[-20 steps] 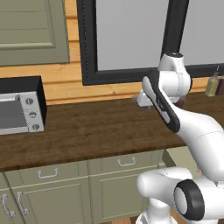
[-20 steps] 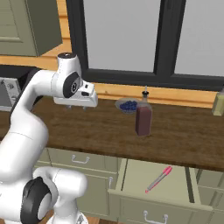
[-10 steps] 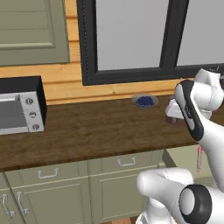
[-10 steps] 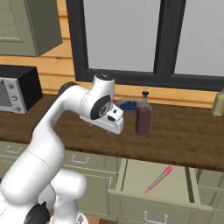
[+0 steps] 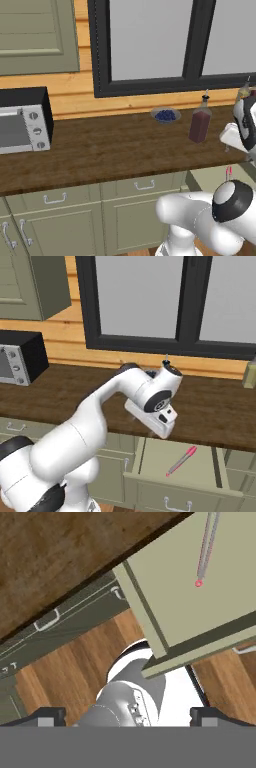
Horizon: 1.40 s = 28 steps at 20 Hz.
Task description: Pick the tongs from the drawer and place it on the counter.
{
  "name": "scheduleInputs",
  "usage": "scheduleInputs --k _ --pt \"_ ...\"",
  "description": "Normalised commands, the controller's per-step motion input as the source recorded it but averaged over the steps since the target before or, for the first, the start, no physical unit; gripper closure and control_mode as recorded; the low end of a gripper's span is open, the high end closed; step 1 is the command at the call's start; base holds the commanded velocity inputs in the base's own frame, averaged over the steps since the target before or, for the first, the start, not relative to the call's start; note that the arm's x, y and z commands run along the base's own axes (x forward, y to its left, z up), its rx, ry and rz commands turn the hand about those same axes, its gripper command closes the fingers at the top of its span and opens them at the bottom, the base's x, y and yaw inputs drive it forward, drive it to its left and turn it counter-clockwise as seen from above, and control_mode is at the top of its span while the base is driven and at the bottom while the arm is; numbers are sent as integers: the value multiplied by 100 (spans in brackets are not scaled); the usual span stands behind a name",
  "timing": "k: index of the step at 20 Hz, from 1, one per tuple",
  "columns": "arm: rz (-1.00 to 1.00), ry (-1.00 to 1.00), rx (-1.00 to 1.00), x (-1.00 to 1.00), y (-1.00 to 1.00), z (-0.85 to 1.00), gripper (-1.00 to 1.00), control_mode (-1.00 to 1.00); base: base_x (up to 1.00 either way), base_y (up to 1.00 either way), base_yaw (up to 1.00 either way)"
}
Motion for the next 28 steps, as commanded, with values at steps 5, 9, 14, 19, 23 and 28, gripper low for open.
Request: scheduleInputs --k 5,9,14,19,23,28 --pt "-4 7 9 -47 -66 -63 -100 -100 0 0 0" --pt "8 5 -5 -14 -23 -83 -100 -100 0 0 0" --pt "21 0 -39 0 -1 -30 -100 -100 0 0 0" --pt "18 -3 -8 7 -23 -21 -100 -100 0 0 0" --pt "22 -22 1 3 -53 -44 -100 -100 0 0 0" --pt "17 -16 2 43 -43 -41 -100 -100 0 0 0"
